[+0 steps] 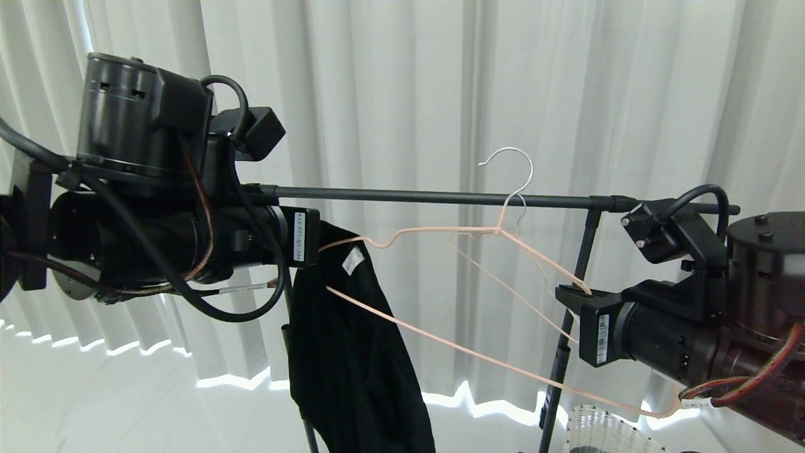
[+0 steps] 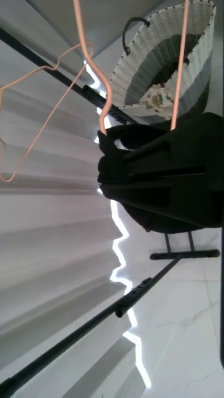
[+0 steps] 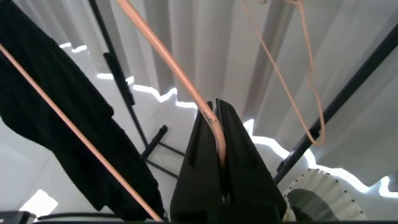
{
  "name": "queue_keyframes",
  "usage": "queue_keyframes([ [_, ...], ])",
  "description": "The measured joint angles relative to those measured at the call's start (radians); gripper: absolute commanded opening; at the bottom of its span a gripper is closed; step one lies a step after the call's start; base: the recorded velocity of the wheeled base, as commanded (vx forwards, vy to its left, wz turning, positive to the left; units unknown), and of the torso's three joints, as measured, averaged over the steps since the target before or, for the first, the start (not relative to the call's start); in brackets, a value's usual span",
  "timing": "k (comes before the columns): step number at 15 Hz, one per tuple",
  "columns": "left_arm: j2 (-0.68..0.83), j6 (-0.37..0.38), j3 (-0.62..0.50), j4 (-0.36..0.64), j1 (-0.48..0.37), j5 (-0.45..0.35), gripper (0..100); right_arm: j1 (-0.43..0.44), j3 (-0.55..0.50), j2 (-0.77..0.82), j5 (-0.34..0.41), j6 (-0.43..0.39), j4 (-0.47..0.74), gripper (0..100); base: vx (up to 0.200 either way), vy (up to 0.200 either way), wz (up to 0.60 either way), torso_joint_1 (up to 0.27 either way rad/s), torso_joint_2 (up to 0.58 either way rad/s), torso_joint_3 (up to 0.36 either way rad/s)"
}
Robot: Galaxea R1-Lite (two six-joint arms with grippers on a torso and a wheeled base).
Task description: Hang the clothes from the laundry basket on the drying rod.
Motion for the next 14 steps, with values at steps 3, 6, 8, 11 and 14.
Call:
queue_keyframes([
  [3, 0.016, -0.01, -0.01, 0.0, -0.019, 0.0, 0, -0.009, -0.006, 0.003, -0.004, -0.019, -0.003, 0, 0.0, 0.0, 0.0, 0.0, 0.0, 0.0],
  [6, 0.029, -0.104, -0.048, 0.0, -0.089, -0.001, 0, -0.005, -0.009, 0.03, -0.001, -0.06, -0.046, 0, 0.0, 0.0, 0.0, 0.0, 0.0, 0.0],
  [8, 0.046, -0.119, -0.073, 0.0, -0.113, 0.0, 0, 0.014, -0.01, 0.048, 0.012, -0.081, -0.071, 0, 0.0, 0.0, 0.0, 0.0, 0.0, 0.0],
  [11, 0.058, -0.11, -0.089, 0.001, -0.121, -0.001, 0, 0.033, -0.01, 0.06, 0.018, -0.091, -0.073, 0, 0.0, 0.0, 0.0, 0.0, 0.0, 0.0],
  [14, 0.063, -0.115, -0.105, 0.0, -0.134, -0.004, 0, 0.061, -0.024, 0.082, 0.016, -0.091, -0.076, 0, 0.0, 0.0, 0.0, 0.0, 0.0, 0.0],
])
